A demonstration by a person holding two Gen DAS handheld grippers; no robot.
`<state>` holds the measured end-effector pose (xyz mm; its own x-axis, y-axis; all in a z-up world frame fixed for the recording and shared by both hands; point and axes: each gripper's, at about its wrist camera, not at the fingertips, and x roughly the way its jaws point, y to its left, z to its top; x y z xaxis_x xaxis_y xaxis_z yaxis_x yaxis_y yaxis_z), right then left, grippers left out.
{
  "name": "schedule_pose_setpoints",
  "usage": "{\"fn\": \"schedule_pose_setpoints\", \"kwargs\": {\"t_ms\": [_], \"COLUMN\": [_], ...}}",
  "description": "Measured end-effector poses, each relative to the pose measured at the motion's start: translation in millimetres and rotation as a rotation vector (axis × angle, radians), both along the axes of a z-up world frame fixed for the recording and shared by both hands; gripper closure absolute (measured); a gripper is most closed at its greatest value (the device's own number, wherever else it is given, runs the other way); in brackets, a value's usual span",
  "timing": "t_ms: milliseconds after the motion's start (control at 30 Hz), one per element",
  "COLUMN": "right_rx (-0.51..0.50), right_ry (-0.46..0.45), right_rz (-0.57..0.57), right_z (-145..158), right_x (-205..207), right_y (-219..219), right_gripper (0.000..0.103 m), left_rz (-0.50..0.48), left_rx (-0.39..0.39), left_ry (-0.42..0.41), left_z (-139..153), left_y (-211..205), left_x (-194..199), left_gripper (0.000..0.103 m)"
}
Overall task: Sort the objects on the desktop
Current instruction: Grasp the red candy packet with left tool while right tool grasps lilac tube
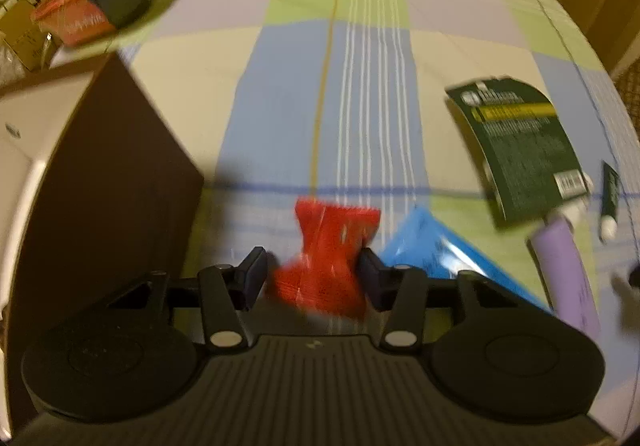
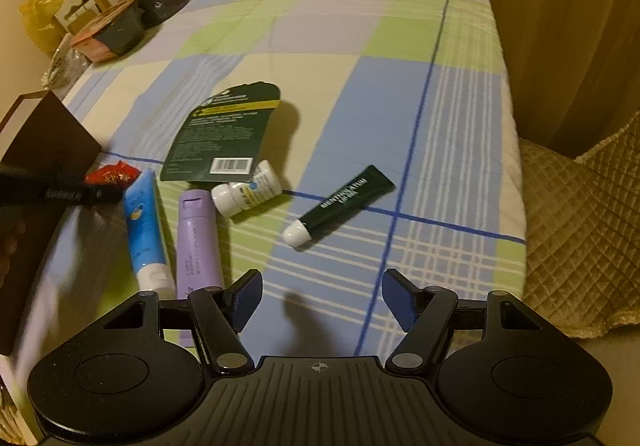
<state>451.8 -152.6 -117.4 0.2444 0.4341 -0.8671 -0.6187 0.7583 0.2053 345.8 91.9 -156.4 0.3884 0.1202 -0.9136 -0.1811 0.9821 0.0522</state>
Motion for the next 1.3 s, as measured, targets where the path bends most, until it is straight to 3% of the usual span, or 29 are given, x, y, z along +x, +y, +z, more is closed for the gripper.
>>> {"fn": "schedule_pose_setpoints", "kwargs": {"t_ms": [67, 333, 700, 733, 767, 800, 967, 1133, 1300], "right_rx": [0.003, 0.009, 0.025, 0.017, 0.003, -0.001, -0.09, -0.095, -0.043], "right_ry": [0.005, 0.003, -0.07, -0.077, -0.074, -0.044, -0.091, -0.071, -0.076], "right_rz": [0.018, 0.107, 0.201, 0.205, 0.21, 0.218, 0.257, 0.263, 0.24], "right_z": [-3, -12, -14, -15, -17, -20, -23, -15, 15], "right_x": [-3, -24, -32, -31, -30, -28, -39, -46, -58], "right_y": [6, 30, 75, 80, 85, 89, 101, 94, 88], "right_gripper": [0.034, 0.034, 0.034, 0.039, 0.061, 0.065, 0.071, 0.072, 0.072], "left_rz": [0.007, -0.111, -0.131, -0.134, -0.138, -0.142, -0.162, -0.171, -0.176], "left_rx": [-0.029, 0.011, -0.003, -0.006, -0.009, -0.012, -0.023, -0.03, -0.044], "left_ry": [-0.012, -0.07, -0.131, -0.138, -0.145, -0.15, -0.182, -0.207, -0.24], "left_z": [-1, 6, 49, 53, 56, 60, 77, 92, 109], "left_y": [4, -13, -10, -10, -10, -11, -11, -4, 7], "left_x": [-8, -15, -47, -50, -54, -57, -76, -96, -118], "left_gripper": [0.059, 0.063, 0.063, 0.063, 0.063, 0.063, 0.063, 0.063, 0.063]}}
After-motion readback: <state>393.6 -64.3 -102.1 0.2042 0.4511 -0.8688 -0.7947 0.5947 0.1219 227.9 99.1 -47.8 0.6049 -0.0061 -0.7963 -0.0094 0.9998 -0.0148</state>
